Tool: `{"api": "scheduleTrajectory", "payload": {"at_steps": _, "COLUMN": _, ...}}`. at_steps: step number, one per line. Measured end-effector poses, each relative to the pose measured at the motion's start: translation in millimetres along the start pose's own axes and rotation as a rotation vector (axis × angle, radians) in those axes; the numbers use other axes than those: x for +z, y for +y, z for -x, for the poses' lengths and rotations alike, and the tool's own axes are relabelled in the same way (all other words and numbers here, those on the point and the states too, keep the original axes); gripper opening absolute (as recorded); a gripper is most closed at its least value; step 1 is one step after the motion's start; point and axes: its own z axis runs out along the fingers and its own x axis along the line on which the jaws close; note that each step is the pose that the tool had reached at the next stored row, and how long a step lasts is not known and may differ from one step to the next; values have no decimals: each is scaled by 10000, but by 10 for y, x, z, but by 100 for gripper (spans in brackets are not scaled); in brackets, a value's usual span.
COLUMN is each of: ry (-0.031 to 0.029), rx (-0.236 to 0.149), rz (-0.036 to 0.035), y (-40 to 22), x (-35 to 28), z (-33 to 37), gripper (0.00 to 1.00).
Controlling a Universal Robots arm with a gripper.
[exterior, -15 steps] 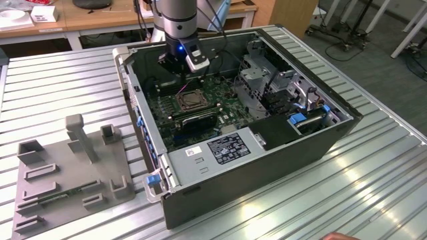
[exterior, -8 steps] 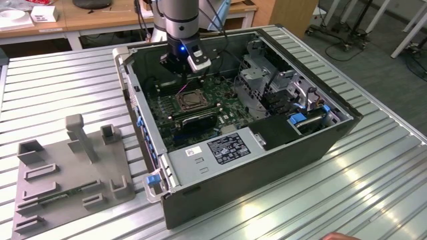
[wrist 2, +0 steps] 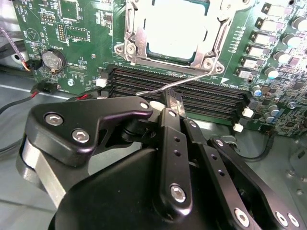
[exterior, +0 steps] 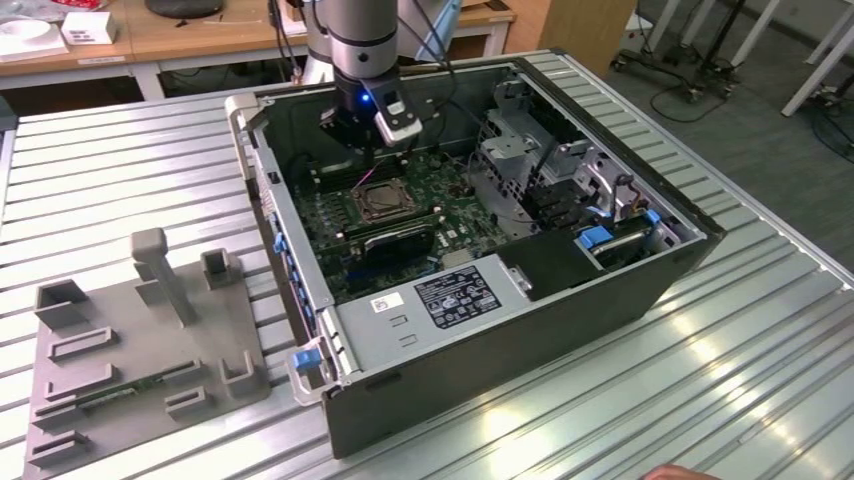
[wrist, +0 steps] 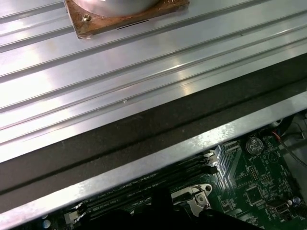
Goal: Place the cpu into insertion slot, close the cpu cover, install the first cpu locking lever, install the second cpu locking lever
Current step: 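Install the first cpu locking lever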
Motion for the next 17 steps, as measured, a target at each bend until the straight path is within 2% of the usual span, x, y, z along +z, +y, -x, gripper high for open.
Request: {"api": "scheduleTrajectory", "payload": {"at_steps": 17, "ry": 9, "rx": 2, "rz": 15, "y": 6, "x": 82, "z": 52, "gripper": 11}}
